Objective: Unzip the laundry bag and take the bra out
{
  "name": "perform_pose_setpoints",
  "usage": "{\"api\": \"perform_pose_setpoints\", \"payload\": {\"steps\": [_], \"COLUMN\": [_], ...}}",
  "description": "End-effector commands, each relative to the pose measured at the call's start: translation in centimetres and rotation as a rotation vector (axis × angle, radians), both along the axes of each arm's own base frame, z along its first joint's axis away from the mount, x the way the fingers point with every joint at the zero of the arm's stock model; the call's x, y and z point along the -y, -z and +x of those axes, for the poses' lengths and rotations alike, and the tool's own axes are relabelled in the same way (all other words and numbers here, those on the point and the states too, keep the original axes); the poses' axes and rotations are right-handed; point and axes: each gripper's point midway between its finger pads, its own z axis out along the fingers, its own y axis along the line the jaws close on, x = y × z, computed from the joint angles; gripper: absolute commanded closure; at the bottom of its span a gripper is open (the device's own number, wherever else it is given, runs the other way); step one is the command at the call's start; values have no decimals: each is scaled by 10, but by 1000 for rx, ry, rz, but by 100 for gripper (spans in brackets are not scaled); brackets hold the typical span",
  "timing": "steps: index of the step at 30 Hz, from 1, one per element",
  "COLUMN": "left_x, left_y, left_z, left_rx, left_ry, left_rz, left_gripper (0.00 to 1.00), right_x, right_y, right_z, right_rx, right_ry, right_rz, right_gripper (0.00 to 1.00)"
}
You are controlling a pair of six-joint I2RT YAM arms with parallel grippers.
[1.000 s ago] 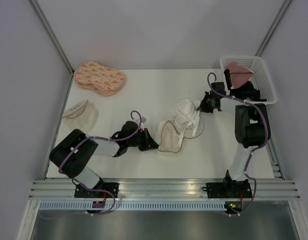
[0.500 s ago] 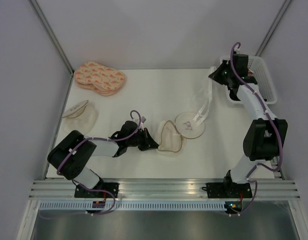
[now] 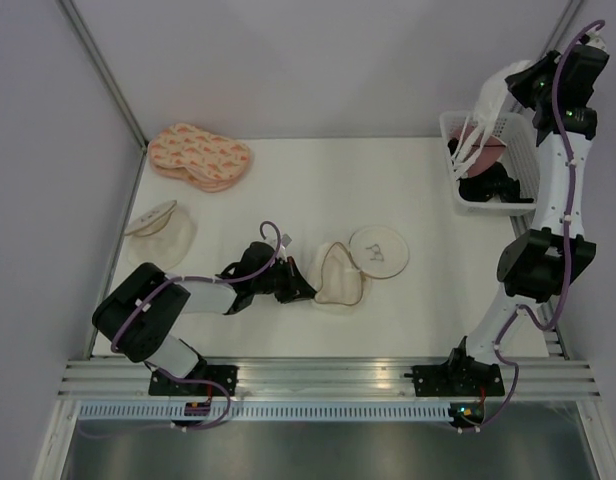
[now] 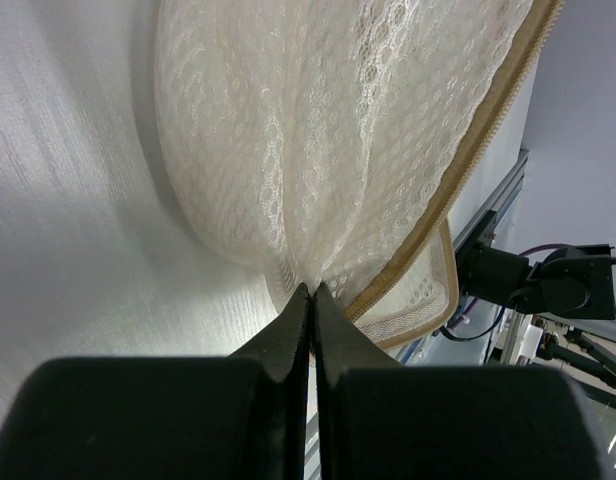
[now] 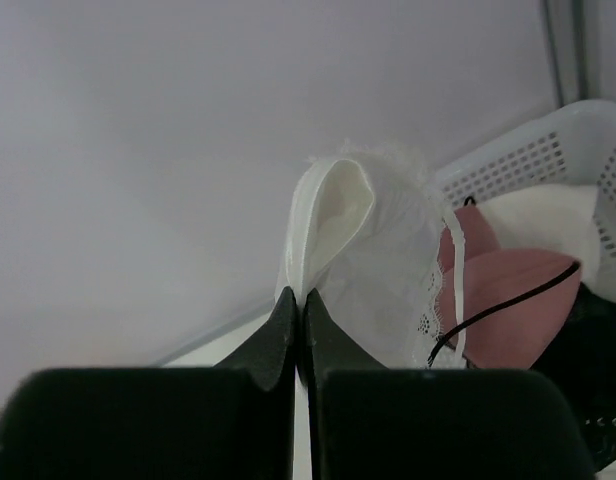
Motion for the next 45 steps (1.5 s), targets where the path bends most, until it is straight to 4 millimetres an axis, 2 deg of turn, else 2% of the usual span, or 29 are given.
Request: {"api": "perform_pose_setpoints", "payload": {"steps": [1,2,5,6,9,11,15,18,19,20,21,22,23,24,25,29,30,31,33,35,37,38,39,40,41,42,43,44,45], "left_x": [4,3,3,3,5,6,10,12,12,12,12,13,13,14,14,14,14,14,15,16,16,16,16,16,15,15,15,15,15], "left_y": [-13,-13,-11,-11,-9,-6,-7,-7,-8,-8,-9,-10,-11,-13,-14,-16,-16,-17,-17,-19,-20,-22,-24,-26,-27,-28,-30,-31,-33], "left_z": [-1,0,-1,-1,1,1,3,4,5,5,6,5,6,6,6,7,7,8,8,8,8,9,11,12,13,13,13,14,14], "left_rx": [42,43,37,37,32,22,16,17,17,21,25,24,27,31,32,46,48,47,47,52,54,62,67,74,77,79,80,83,86], "left_ry": [38,36,39,45,47,51,54,54,54,55,52,54,56,59,56,55,57,54,56,55,54,49,45,43,34,32,32,28,26], "left_rz": [-19,-17,-7,-5,-2,1,-21,-24,-25,-26,-27,-29,-32,-36,-38,-41,-42,-44,-50,-58,-60,-62,-63,-66,-64,-65,-68,-66,-72], "left_gripper": [98,98,98,98,98,98,98,98,98,98,98,98,98,98,98,98,98,98,98,98,98,98,98,98,98,98,98,98,98], "right_x": [33,48,71,75,84,85,87,84,76,71,62,58,53,46,41,22,16,13,2,-4,-22,-31,-50,-59,-69,-87,-92,-95,-118], "right_y": [-8,0,11,12,36,63,139,183,199,205,215,218,217,213,207,164,141,130,106,96,90,106,99,104,135,128,137,171,164], "right_z": [6,7,6,5,9,14,16,16,19,21,24,25,25,27,27,23,18,15,3,-7,-25,-33,-46,-54,-70,-82,-92,-112,-121], "right_rx": [11,-5,-20,-15,-57,-117,-266,-357,-392,-405,-426,-431,-430,-420,-407,-324,-288,-273,-246,-250,-277,-316,-311,-329,-402,-376,-400,-476,-432], "right_ry": [74,112,162,169,182,168,171,187,172,164,146,135,126,111,98,62,58,59,57,62,46,22,-10,-21,-36,-58,-52,-41,-93], "right_rz": [20,14,13,17,12,20,44,21,15,12,14,17,19,10,2,-46,-75,-90,-121,-153,-176,-179,-191,-197,-185,-196,-195,-170,-176], "right_gripper": [100,100,100,100,100,100,100,100,100,97,87,72,50,43,31,14,11,6,3,2,2,2,2,2,2,3,4,5,5]}}
